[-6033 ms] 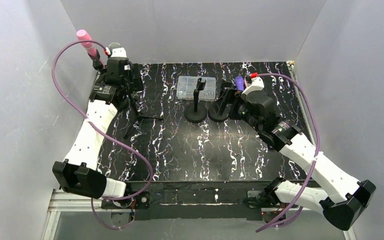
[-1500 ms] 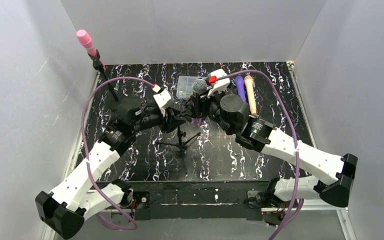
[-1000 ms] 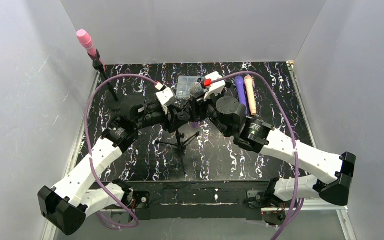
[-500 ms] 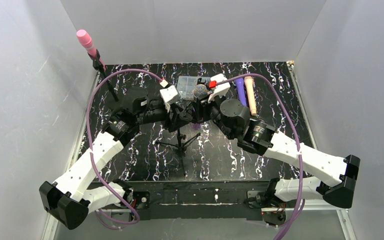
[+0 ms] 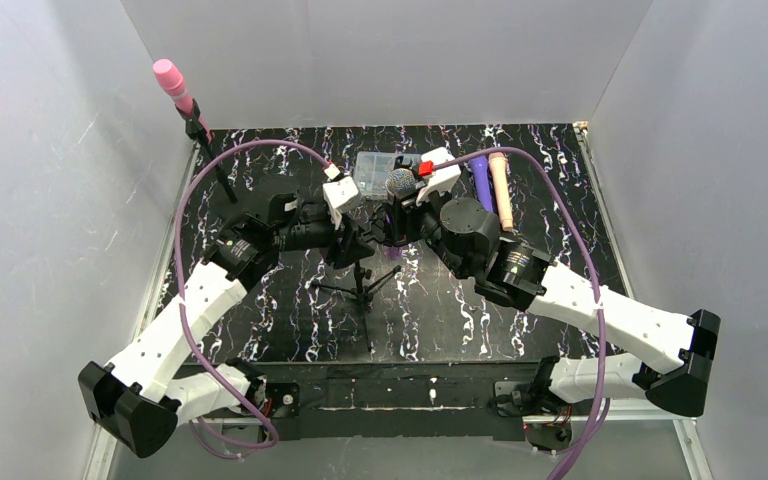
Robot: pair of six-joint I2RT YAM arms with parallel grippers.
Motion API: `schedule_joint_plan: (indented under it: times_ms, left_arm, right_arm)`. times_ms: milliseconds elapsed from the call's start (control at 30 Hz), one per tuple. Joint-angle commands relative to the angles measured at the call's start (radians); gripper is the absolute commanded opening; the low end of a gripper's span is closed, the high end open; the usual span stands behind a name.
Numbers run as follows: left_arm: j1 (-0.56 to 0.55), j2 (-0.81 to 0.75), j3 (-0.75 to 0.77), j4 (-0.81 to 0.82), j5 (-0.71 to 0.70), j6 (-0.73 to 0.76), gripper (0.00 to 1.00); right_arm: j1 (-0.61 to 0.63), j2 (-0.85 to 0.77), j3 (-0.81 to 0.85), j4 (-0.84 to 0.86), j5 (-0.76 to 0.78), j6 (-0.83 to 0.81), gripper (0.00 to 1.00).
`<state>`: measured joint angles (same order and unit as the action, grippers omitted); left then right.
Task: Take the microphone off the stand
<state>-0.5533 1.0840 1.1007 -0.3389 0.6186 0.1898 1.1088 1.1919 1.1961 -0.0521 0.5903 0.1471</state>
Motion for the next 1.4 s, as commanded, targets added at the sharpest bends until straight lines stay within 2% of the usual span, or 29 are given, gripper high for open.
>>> schedule_joint_plan:
  times_ms: [0, 100, 267, 300, 433, 767, 1367]
  left_arm:
    - [-0.001, 0.019, 0.018, -0.009, 0.015, -0.006, 0.42]
    - [0.0, 0.027, 0.02, -0.012, 0.001, -0.01, 0.31]
    - [0.0, 0.04, 0.04, -0.057, -0.029, -0.007, 0.03]
    - [0.0, 0.048, 0.051, -0.079, -0.038, -0.005, 0.0]
    - [0.0, 0.094, 0.109, -0.169, -0.062, 0.0, 0.0]
    - [-0.001, 0.168, 0.172, -0.279, -0.092, 0.005, 0.0]
    - [-0.005, 0.182, 0.169, -0.294, -0.103, 0.017, 0.0]
  right_arm:
    - [0.01, -0.031, 0.016, 0.085, 0.008, 0.022, 0.15]
    - [0.01, -0.028, 0.025, 0.086, 0.004, 0.018, 0.14]
    - [0.01, -0.025, 0.045, 0.084, -0.011, 0.007, 0.14]
    - [0.01, -0.023, 0.051, 0.085, -0.013, 0.004, 0.14]
    - [0.01, -0.021, 0.072, 0.088, -0.029, -0.011, 0.14]
    - [0.01, -0.023, 0.118, 0.12, -0.065, -0.045, 0.14]
    - [0.01, -0.023, 0.233, 0.134, -0.087, -0.068, 0.14]
